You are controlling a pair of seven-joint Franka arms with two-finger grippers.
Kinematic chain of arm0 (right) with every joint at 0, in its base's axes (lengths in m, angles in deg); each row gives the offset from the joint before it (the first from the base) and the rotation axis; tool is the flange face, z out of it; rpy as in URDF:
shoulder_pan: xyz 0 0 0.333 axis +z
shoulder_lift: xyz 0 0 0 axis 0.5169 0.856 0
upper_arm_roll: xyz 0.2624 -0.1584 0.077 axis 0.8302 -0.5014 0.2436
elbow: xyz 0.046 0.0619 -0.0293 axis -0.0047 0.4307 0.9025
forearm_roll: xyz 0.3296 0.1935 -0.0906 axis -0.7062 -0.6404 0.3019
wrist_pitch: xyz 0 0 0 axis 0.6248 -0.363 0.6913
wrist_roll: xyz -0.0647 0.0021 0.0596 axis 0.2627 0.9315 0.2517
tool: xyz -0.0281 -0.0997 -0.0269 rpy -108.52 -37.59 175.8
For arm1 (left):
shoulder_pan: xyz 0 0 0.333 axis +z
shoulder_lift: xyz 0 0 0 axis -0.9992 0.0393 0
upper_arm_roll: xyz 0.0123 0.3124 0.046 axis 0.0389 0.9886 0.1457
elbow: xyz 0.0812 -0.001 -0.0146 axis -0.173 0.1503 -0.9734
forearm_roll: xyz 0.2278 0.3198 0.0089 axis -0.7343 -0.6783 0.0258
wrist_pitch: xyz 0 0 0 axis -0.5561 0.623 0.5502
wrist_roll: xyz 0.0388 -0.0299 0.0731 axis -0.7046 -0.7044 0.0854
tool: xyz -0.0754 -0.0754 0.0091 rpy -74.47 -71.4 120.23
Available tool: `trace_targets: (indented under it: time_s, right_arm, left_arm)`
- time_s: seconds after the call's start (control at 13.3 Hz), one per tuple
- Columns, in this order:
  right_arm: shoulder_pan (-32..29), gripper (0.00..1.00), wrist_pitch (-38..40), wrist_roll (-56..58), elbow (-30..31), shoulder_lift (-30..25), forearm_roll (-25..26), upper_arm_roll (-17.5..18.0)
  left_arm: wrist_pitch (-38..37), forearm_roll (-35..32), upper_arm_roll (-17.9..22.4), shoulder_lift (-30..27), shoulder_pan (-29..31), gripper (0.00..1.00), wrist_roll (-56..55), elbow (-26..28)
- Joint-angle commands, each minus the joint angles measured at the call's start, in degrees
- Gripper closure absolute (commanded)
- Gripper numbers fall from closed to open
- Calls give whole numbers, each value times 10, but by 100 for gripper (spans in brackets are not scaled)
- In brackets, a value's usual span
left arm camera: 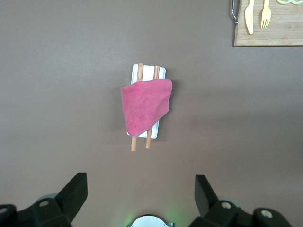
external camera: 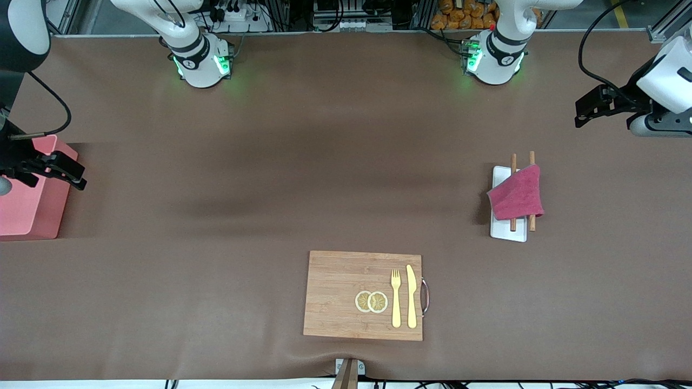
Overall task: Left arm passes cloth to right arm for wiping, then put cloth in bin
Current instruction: 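Move the left gripper down toward the pink cloth on the chopstick holder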
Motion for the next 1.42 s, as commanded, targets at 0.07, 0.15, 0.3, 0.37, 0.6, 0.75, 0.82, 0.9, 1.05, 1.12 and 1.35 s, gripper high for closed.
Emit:
trace_targets:
  time_s: [0.07,0.15,0.3,0.37,0.6,0.75,0.82,0.9,1.05,1.12,1.35]
  right_arm:
    - [3,0,9,-12,-12,6,9,-1]
    - [4,0,9,-12,-13,5,9,-1]
    - [2,0,9,-12,-13,5,8,-1]
    - [4,0,9,-13,-13,5,8,-1]
    - [4,0,9,-14,-13,6,7,-1]
    - [4,0,9,-14,-12,7,6,0]
    - [4,0,9,-14,-11,7,6,0]
    - [4,0,9,-14,-11,7,6,0]
    - [5,0,9,-15,-11,7,6,-1]
    - [5,0,9,-15,-9,7,6,0]
    - [5,0,9,-15,-9,11,6,0]
  left_arm:
    - [4,7,-2,-4,1,0,0,-1]
    - [4,7,-2,-3,4,0,-3,0]
    - [4,8,0,3,6,0,-8,1]
    - [3,8,3,15,8,0,-12,4]
    - [4,6,4,74,15,0,-24,-1]
    - [7,5,4,106,15,0,-27,-1]
    - [20,3,4,129,14,0,-28,-2]
    - [42,0,5,151,14,0,-30,-1]
    - [63,0,6,188,15,0,-49,0]
    - [76,0,6,201,15,0,-71,2]
    - [134,0,4,251,51,0,-137,8]
